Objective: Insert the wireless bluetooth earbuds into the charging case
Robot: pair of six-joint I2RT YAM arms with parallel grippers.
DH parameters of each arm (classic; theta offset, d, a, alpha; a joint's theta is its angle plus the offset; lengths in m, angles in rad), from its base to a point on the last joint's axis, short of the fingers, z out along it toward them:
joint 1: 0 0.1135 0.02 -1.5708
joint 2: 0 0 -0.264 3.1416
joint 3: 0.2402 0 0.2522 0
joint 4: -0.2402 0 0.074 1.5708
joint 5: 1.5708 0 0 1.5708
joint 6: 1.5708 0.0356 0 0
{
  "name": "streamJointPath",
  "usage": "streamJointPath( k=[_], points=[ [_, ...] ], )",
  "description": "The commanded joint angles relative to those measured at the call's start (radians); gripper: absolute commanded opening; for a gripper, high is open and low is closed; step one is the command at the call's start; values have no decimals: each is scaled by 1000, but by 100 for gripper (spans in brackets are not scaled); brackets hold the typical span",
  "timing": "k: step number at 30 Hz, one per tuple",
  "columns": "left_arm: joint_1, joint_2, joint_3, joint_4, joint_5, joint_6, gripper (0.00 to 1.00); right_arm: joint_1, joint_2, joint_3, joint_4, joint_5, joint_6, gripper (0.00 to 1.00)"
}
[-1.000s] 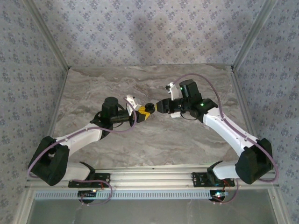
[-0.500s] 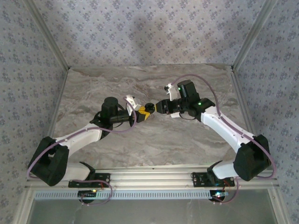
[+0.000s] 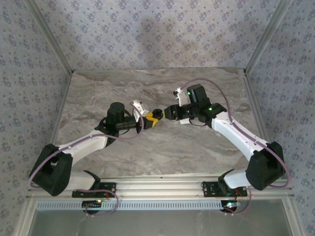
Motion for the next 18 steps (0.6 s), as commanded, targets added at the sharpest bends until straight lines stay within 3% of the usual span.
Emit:
streamJointPath(
  k=[1,7,18],
  points=[
    [-6,-29,29,5,9,8,16,-9,-69,0,-21,-2,-16,42],
    [-6,-27,29,10,10,5,16,9,-88,-17,12,-47,-15,49],
    [-6,-28,29,12,12,2,16,22,-26,3,-1,-52,-26,49]
  ],
)
